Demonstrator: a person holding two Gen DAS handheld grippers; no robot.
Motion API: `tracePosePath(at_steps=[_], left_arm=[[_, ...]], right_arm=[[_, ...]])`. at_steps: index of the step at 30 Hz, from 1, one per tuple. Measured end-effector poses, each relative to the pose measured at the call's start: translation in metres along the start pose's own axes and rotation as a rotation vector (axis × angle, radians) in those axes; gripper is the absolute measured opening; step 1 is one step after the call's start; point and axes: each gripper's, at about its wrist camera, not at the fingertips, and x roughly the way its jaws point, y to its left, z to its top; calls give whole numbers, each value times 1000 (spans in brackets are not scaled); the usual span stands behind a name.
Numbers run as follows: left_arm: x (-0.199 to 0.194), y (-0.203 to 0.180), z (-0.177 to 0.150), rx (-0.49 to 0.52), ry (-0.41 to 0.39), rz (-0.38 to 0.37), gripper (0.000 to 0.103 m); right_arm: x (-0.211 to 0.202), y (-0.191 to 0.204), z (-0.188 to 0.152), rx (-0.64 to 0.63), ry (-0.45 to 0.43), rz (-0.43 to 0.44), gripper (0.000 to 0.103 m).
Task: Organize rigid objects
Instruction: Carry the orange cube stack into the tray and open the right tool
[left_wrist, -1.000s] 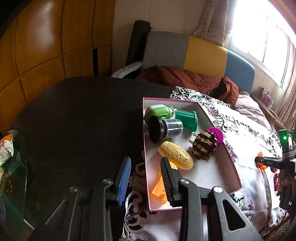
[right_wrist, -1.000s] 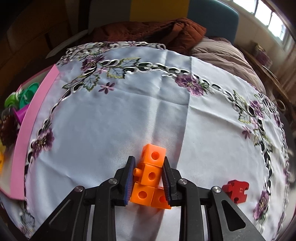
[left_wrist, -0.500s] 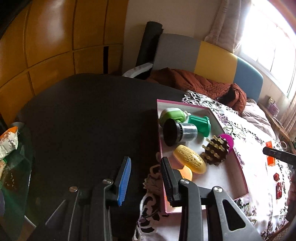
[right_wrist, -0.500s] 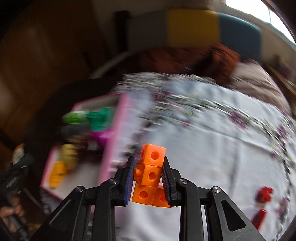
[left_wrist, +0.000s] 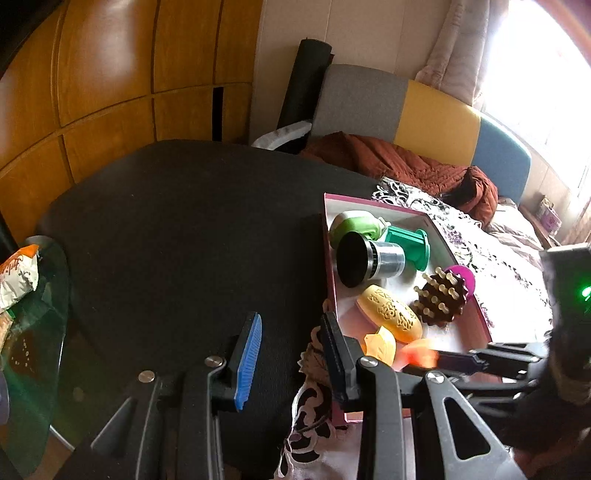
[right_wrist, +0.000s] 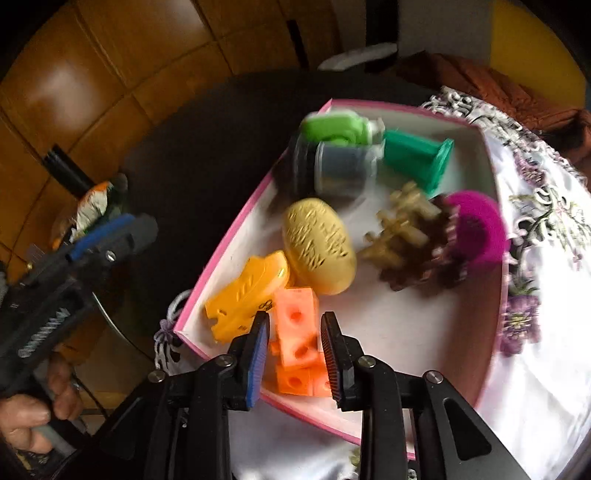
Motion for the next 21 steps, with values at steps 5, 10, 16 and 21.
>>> tracePosePath(at_steps=[5,10,16,21], left_arm=[[1,1,1,-4,3,0,33],[-1,-3,1,8,0,-4,33],[-7,-12,2,35,-13,-9,33],[-10,-22,2,68,-18,-24,33]], right_arm=[[-7,-2,-5,21,-37,27,49],[-31,-14,-12,63,-95,39,51],[-68,-28,-15,81,-181,-21,57],[-95,-58,-26,127,-228,-98,60]])
